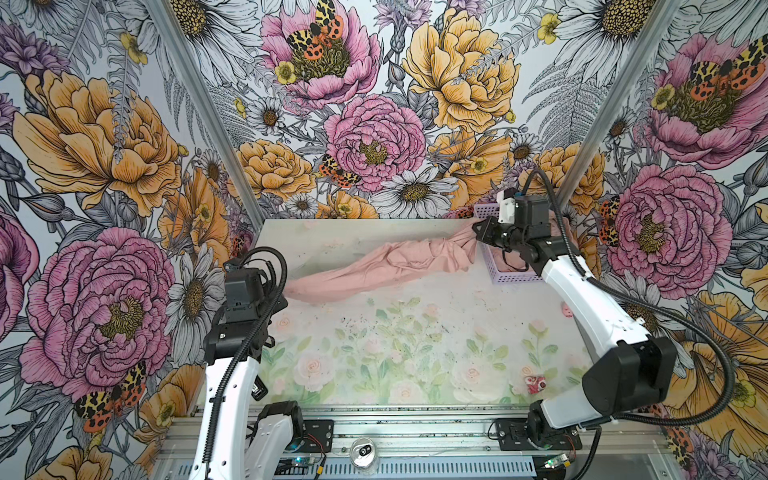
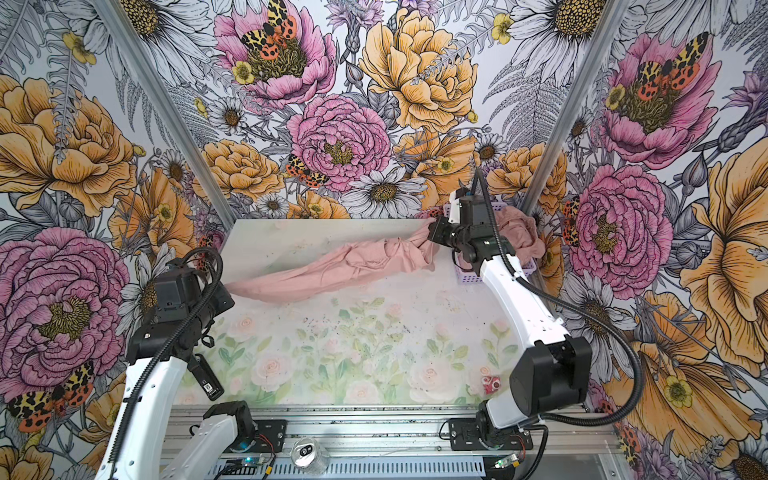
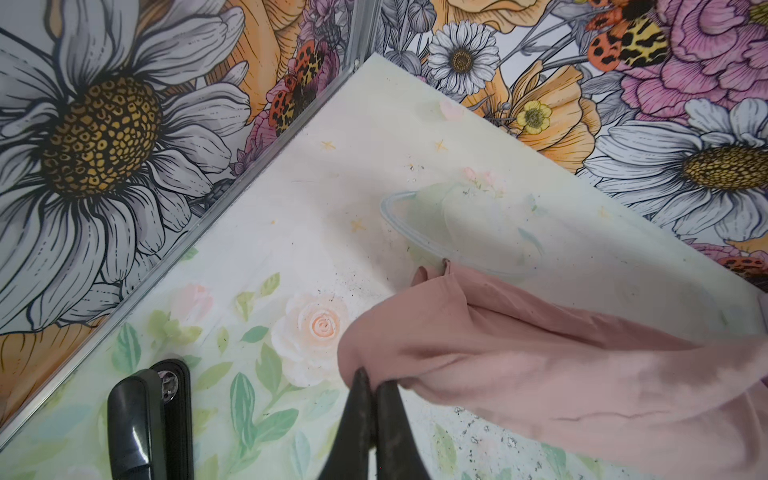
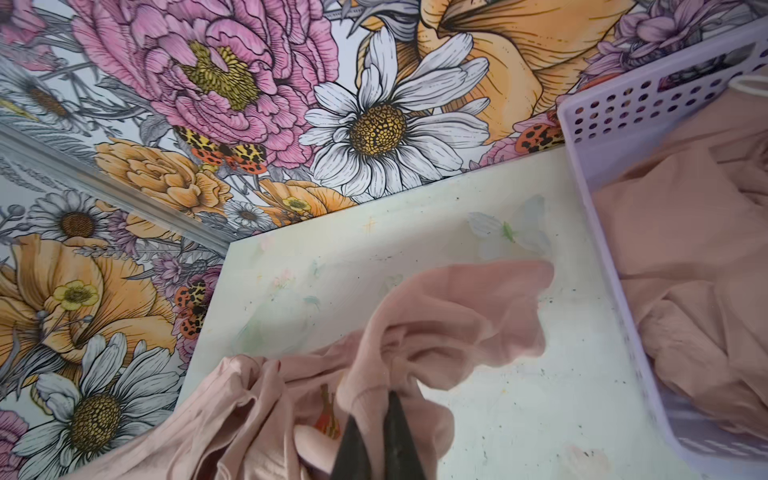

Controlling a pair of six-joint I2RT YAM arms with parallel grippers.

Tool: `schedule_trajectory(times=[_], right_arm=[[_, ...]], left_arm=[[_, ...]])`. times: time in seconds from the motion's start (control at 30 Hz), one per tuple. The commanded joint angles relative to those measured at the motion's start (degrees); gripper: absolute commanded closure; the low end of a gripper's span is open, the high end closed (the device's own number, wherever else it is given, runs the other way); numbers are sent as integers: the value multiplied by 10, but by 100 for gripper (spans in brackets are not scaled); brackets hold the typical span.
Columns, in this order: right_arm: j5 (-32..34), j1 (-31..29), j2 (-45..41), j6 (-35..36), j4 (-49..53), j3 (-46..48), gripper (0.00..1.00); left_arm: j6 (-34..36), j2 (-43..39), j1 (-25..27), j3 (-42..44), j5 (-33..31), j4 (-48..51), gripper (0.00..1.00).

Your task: Fold and stack the mixed laundry pile

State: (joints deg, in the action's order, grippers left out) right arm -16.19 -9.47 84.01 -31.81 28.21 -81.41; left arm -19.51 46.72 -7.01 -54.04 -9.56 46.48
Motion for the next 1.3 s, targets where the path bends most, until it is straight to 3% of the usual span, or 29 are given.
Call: schedule_trajectory(times=[0.0,0.07,0.17,0.23,0.33,0.4,0.6,0.73,1.0,1.1,1.27], right_arm=[[14,16,-7,11,55,46,100],[13,17,-7,-2,77,91,100],[46,14,-16,-18,118,162,69],[85,-2,-41,-29,125,195,58],[129,-45,-67,-33,140,193,52],[118,-76,-64,-41,140,184,49],[66,-175,12,-69,90,191,47],[64,-182,55,-79,25,210,47],[68,-178,133,-79,-3,183,48],[66,-177,140,-84,-3,181,54],[60,-177,131,-87,-2,190,74]], left_arm=[[-10,-9,-6,35,17,-22,100],[-22,-16,-4,53,32,-33,100],[-30,-33,0,74,39,-37,100],[-34,-44,4,88,45,-36,100],[-41,-52,17,105,47,-36,100],[-43,-52,32,104,34,-36,100],[-48,-42,39,106,29,-38,100],[-49,-47,43,110,27,-39,100],[-49,-47,46,110,26,-39,100],[-48,-49,47,111,26,-38,100],[-48,-47,48,112,22,-39,100]])
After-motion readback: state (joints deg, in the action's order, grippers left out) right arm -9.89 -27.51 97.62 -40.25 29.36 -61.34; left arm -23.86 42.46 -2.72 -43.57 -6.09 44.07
